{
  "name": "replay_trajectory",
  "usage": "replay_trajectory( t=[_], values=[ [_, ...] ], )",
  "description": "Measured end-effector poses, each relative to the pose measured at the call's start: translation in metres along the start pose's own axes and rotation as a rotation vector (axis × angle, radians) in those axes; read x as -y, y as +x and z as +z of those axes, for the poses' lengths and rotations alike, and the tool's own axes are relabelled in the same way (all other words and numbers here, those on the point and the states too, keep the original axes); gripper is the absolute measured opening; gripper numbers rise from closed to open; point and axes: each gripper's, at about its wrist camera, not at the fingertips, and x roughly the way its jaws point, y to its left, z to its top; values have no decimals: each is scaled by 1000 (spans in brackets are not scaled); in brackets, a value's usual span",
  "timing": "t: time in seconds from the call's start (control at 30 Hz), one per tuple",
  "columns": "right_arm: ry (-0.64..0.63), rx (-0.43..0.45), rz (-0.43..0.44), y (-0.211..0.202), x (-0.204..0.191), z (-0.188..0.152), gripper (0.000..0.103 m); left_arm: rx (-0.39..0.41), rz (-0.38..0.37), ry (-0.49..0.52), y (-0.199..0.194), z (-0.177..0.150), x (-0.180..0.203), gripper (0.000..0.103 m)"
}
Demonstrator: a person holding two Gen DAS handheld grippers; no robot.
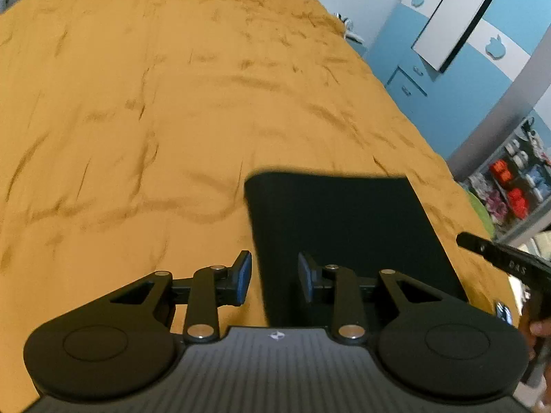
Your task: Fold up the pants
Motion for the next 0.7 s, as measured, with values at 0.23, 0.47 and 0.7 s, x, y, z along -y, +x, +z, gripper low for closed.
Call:
replay_trajectory(
  t=[0.23, 0.47, 0.7],
  values=[
    [-6, -33, -8, 55, 4, 24, 2, -6, 51, 1, 63, 28, 0, 29],
    [50, -118, -14, 106, 25, 6, 3, -30, 76, -31, 104, 28, -17, 37],
    [49, -109, -82, 109, 21, 11, 6, -16, 134, -58, 93, 40, -20, 36]
  ],
)
